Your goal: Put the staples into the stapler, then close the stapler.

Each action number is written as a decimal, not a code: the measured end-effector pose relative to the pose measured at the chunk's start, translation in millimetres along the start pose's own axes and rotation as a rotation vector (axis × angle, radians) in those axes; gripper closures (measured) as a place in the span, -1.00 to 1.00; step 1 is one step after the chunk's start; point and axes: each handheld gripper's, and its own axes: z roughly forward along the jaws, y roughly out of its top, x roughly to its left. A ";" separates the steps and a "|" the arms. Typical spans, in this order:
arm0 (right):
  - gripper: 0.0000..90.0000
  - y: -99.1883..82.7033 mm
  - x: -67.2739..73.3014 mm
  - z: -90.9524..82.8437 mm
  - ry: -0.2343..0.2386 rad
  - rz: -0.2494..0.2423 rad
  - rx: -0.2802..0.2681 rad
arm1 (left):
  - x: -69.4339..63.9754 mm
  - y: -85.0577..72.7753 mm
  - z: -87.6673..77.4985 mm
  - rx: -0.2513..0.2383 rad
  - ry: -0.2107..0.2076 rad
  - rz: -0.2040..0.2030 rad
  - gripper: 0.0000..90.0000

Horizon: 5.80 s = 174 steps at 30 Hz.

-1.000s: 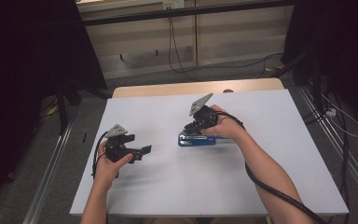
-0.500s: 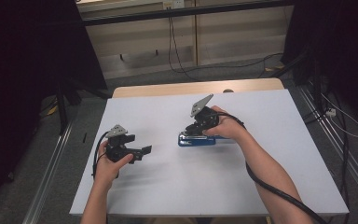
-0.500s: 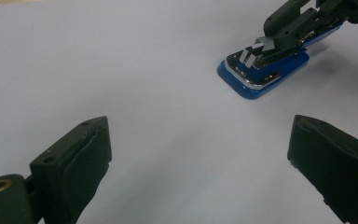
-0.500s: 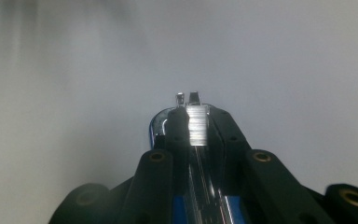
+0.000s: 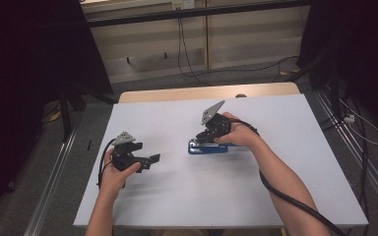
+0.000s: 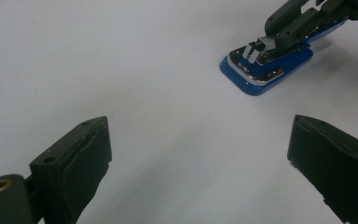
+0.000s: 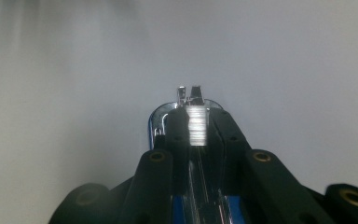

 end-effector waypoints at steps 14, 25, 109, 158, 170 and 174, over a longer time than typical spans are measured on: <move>0.77 -0.9 -0.9 2.2 0.022 -0.013 -0.005 | 0.4 -0.6 1.6 0.008 -0.001 -0.001 -0.86; 0.77 -1.3 -2.2 3.3 0.029 -0.021 -0.010 | 0.2 -0.8 3.1 0.014 -0.003 0.001 -0.86; -0.26 -18.7 7.4 -34.5 -0.122 0.142 -0.090 | -6.4 2.4 15.6 0.018 -0.022 0.016 -0.86; 0.42 -120.3 65.5 -110.8 -0.536 0.452 -0.129 | -34.4 20.0 49.7 -0.025 -0.003 0.034 -0.18; 1.00 -136.6 59.2 -122.1 -0.598 0.501 -0.117 | -47.4 21.2 69.4 0.000 -0.040 0.080 0.61; 1.00 -140.1 56.9 -118.6 -0.607 0.518 -0.092 | -49.1 19.3 76.2 0.015 -0.047 0.084 0.78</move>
